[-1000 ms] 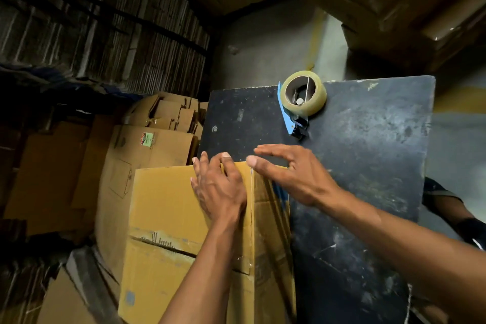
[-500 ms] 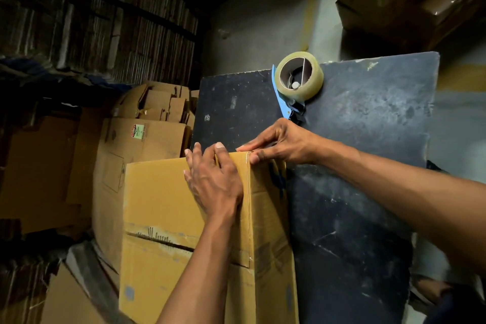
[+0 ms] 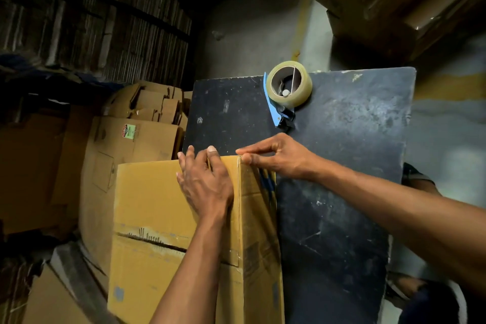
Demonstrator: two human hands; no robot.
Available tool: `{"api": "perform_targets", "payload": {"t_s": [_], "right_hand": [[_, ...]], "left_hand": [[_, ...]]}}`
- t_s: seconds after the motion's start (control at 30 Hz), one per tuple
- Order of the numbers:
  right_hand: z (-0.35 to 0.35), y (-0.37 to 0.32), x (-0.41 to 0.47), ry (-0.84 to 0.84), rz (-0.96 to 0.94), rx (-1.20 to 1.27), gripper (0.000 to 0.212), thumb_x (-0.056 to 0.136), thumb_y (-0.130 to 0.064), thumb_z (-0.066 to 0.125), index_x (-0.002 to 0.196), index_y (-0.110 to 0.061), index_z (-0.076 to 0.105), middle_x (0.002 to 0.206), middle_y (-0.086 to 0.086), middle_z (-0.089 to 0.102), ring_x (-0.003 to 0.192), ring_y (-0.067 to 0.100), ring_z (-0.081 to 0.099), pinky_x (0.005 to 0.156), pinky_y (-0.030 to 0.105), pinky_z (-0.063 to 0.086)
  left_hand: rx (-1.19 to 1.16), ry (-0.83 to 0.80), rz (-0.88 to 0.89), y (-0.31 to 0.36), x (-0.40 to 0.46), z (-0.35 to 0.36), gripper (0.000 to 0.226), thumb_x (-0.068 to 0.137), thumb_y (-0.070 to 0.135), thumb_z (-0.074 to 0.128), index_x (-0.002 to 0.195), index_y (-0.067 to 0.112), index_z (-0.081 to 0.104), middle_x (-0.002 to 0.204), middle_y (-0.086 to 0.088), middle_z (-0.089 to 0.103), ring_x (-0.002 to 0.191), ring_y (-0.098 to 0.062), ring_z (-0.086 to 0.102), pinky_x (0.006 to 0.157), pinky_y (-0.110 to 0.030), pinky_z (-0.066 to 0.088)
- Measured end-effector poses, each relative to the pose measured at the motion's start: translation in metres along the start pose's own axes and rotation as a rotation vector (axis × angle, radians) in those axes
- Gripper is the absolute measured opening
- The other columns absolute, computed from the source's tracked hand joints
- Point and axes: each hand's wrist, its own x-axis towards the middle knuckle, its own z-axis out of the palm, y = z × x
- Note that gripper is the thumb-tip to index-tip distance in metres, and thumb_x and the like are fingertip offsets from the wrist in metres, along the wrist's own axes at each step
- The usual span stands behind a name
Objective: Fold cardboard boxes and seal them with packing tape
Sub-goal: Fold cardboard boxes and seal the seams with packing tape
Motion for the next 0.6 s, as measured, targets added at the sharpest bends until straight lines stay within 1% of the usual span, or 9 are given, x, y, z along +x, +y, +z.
{"api": "perform_targets", "payload": {"t_s": [0.13,0.17,0.23,0.3,0.37,0.43,0.47,0.53,0.6], "right_hand": [[0.003,0.020,0.009,0.033,0.000,-0.105,0.043,0.080,-0.051,0.081,0.118,-0.033,0.078,0.114,-0.016,0.076,0.113,0.001,0.068,0.103,0.037,0.054],[0.001,0.030,0.006,0.092,-0.019,-0.160,0.040,0.081,-0.049,0.081,0.117,-0.033,0.078,0.112,-0.015,0.076,0.109,0.001,0.069,0.099,0.038,0.056],[0.002,0.048,-0.012,0.299,-0.061,-0.311,0.034,0.087,-0.040,0.080,0.119,-0.028,0.078,0.108,-0.013,0.076,0.100,0.004,0.069,0.090,0.041,0.058],[0.009,0.056,-0.039,0.430,-0.051,-0.365,0.030,0.096,-0.029,0.074,0.124,-0.021,0.075,0.113,-0.006,0.075,0.100,0.008,0.070,0.089,0.036,0.059],[0.021,0.058,-0.067,0.382,-0.021,-0.351,0.032,0.099,-0.022,0.069,0.132,-0.021,0.071,0.123,-0.003,0.073,0.111,0.009,0.069,0.097,0.026,0.056],[0.041,0.053,-0.089,0.203,0.002,-0.367,0.046,0.098,-0.012,0.068,0.142,-0.026,0.063,0.139,-0.007,0.065,0.126,0.007,0.062,0.108,0.026,0.050],[0.050,0.051,-0.093,0.109,0.015,-0.385,0.055,0.097,-0.006,0.066,0.147,-0.027,0.056,0.148,-0.009,0.056,0.133,0.007,0.056,0.112,0.028,0.046],[0.061,0.046,-0.087,0.023,0.039,-0.414,0.068,0.095,0.004,0.056,0.155,-0.025,0.045,0.158,-0.015,0.039,0.145,0.002,0.038,0.119,0.027,0.034],[0.062,0.041,-0.064,0.049,0.025,-0.460,0.074,0.090,0.010,0.048,0.157,-0.022,0.042,0.161,-0.015,0.034,0.150,-0.001,0.026,0.125,0.025,0.024]], "left_hand": [[-0.004,-0.004,-0.017,0.002,0.000,-0.001,0.060,0.102,0.056,0.025,0.121,0.021,0.071,0.163,-0.005,0.039,0.158,-0.021,0.017,0.128,-0.054,0.010],[-0.012,-0.007,-0.019,0.002,0.000,-0.003,0.057,0.104,0.054,0.027,0.120,0.021,0.071,0.163,-0.006,0.040,0.158,-0.021,0.018,0.128,-0.054,0.010],[-0.027,-0.021,-0.005,0.003,-0.003,-0.007,0.053,0.106,0.051,0.029,0.119,0.022,0.071,0.162,-0.007,0.041,0.157,-0.023,0.019,0.127,-0.054,0.010],[-0.003,-0.032,0.008,0.003,-0.004,-0.009,0.056,0.107,0.052,0.027,0.121,0.021,0.071,0.162,-0.007,0.042,0.157,-0.023,0.019,0.127,-0.054,0.010],[0.028,-0.042,-0.003,0.001,0.001,-0.007,0.059,0.107,0.055,0.025,0.120,0.021,0.071,0.160,-0.007,0.043,0.157,-0.023,0.020,0.127,-0.052,0.009],[0.026,-0.021,-0.047,0.001,0.014,-0.002,0.059,0.106,0.058,0.027,0.115,0.020,0.072,0.156,-0.008,0.048,0.154,-0.026,0.026,0.127,-0.050,0.012],[0.010,0.032,-0.079,0.002,0.024,0.001,0.058,0.105,0.058,0.029,0.110,0.019,0.072,0.150,-0.010,0.053,0.149,-0.029,0.036,0.126,-0.052,0.020],[-0.064,0.191,-0.154,0.007,0.043,0.001,0.048,0.103,0.050,0.038,0.105,0.016,0.072,0.131,-0.011,0.063,0.128,-0.031,0.054,0.113,-0.047,0.039],[-0.205,0.282,-0.223,0.011,0.060,-0.003,0.034,0.103,0.040,0.048,0.108,0.015,0.071,0.120,-0.007,0.064,0.115,-0.026,0.057,0.102,-0.035,0.043]]}}
